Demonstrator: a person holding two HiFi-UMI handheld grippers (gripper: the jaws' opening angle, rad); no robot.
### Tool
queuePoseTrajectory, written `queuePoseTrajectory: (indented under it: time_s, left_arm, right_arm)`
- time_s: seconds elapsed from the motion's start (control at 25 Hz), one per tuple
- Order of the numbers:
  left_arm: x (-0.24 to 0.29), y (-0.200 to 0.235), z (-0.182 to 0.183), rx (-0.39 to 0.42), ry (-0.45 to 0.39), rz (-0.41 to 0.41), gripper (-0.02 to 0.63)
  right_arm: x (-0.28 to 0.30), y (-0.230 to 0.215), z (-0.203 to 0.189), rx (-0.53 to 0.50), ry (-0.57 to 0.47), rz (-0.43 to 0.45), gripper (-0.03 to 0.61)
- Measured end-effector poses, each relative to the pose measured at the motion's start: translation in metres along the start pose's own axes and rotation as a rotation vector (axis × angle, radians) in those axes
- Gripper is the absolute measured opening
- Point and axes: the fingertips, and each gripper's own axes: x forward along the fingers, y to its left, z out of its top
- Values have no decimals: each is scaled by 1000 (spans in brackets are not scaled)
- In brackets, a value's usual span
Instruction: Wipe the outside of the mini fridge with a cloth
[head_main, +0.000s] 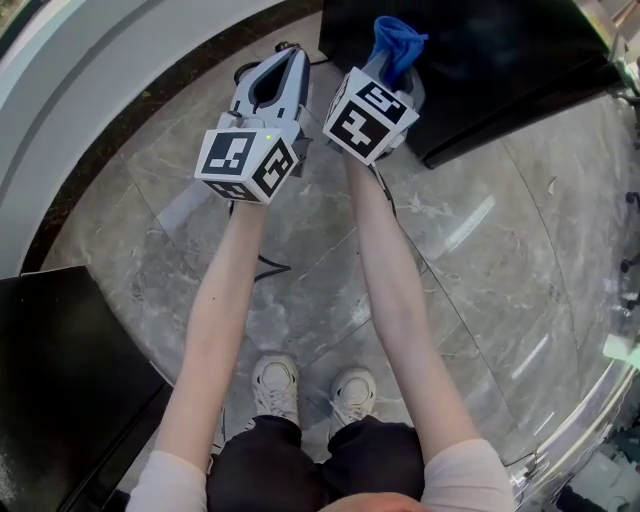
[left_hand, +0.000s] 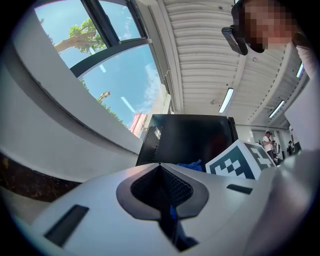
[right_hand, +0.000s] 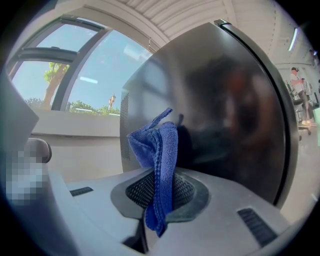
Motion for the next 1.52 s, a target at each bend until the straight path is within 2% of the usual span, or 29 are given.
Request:
queuePoseTrajectory:
  time_s: [0.44,0.68,1.08,1.52]
  left_arm:
    - [-8,-66,8,-37,-14,-44,5]
    - [-11,-96,8,-31,0,-82,5]
    - [-19,-108,13,-16,9,-87,5]
    - [-20,-108,6,-27,20,-83,5]
  right_arm:
    - [-67,-86,7,-57,4,-80,61]
    - [-92,-118,10,-77,12,-107,61]
    - [-111,-147,19,-98,-2,-140,61]
    - [-124,-154,19,-105,-11,-146,61]
